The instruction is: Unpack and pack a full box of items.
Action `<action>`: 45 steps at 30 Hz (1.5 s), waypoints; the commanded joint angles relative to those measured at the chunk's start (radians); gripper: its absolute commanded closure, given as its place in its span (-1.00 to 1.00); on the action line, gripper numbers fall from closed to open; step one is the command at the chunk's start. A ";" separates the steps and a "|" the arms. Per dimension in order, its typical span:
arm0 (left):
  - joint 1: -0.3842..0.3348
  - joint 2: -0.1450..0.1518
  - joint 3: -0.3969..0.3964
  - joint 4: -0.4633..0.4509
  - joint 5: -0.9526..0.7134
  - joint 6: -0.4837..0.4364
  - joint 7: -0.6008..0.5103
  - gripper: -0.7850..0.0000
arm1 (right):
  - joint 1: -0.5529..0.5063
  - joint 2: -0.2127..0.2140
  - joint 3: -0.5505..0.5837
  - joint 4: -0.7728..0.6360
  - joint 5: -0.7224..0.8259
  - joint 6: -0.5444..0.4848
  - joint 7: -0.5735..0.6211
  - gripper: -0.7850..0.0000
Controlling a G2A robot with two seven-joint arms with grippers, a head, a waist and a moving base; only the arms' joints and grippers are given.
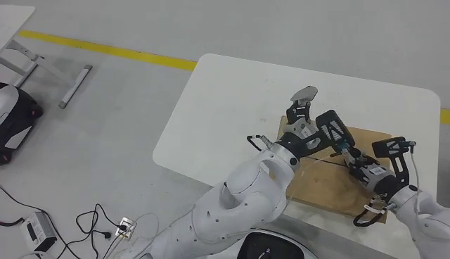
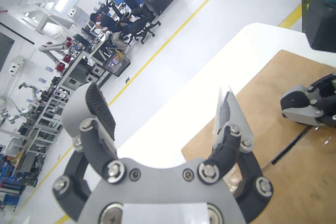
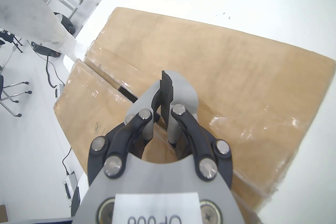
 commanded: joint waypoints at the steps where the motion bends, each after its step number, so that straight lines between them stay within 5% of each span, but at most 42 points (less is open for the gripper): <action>1: -0.011 -0.006 0.015 0.003 -0.003 -0.001 -0.004 -1.00 | -0.009 0.001 0.016 -0.011 0.008 0.005 -0.004 1.00; 29: -0.099 -0.096 0.182 0.125 -0.030 -0.033 -0.014 -1.00 | -0.220 0.028 0.408 -0.044 0.094 0.024 -0.036 1.00; 32: -0.090 -0.103 0.188 0.104 -0.025 -0.035 -0.024 -1.00 | -0.234 0.029 0.424 -0.064 0.107 0.012 -0.037 0.87; 37: -0.047 -0.099 0.115 -0.002 -0.043 -0.050 -0.082 -1.00 | -0.241 0.029 0.435 -0.112 0.125 0.000 -0.048 0.87; 45: 0.112 -0.073 -0.135 -0.282 -0.158 -0.102 -0.237 -1.00 | -0.197 0.031 0.398 -0.185 0.131 -0.029 -0.031 1.00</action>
